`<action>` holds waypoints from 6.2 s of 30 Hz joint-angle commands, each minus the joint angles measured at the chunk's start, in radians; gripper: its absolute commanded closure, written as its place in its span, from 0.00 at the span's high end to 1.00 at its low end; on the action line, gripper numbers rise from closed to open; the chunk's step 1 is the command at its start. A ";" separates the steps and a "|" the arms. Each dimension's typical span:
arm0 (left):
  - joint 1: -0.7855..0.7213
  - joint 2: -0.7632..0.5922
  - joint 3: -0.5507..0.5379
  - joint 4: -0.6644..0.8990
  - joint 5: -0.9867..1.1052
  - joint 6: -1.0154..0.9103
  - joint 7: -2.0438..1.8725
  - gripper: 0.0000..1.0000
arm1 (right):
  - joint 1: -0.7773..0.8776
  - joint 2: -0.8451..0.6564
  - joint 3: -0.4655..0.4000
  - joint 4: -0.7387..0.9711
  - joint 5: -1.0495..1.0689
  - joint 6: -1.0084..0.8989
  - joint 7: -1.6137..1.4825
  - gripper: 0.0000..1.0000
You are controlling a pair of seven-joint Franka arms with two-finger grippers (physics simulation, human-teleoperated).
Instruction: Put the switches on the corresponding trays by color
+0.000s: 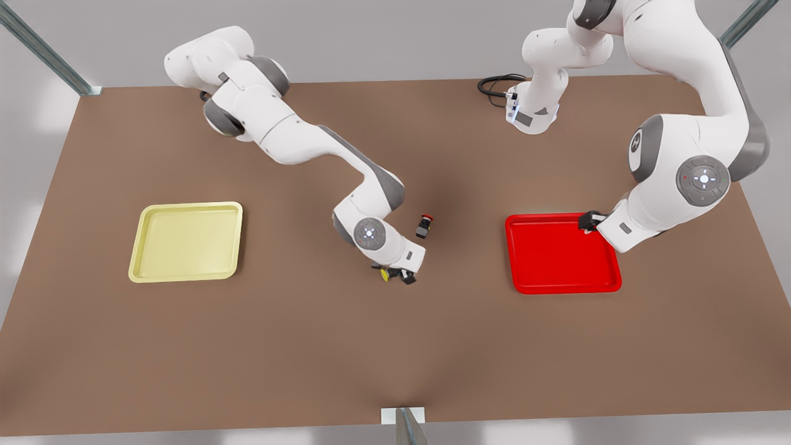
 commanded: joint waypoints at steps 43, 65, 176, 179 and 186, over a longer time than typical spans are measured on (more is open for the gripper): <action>0.000 0.024 0.002 0.000 -0.004 0.006 -0.002 1.00 | 0.166 0.196 -0.203 0.149 -0.063 -0.039 0.047 0.63; 0.000 0.026 0.002 0.000 -0.004 0.008 -0.002 1.00 | 0.166 0.191 -0.203 0.147 -0.069 -0.042 0.044 0.48; -0.623 0.095 0.483 -0.607 -0.014 0.654 0.319 0.50 | -0.595 -0.811 -0.233 -0.419 -0.117 -0.506 1.129 1.00; -0.565 0.107 0.549 -0.644 -0.022 0.689 0.512 0.50 | -0.592 -0.811 -0.233 -0.419 -0.117 -0.508 1.133 1.00; -0.500 0.215 0.551 -0.644 -0.128 0.737 0.607 1.00 | -0.592 -0.811 -0.233 -0.419 -0.118 -0.508 1.133 1.00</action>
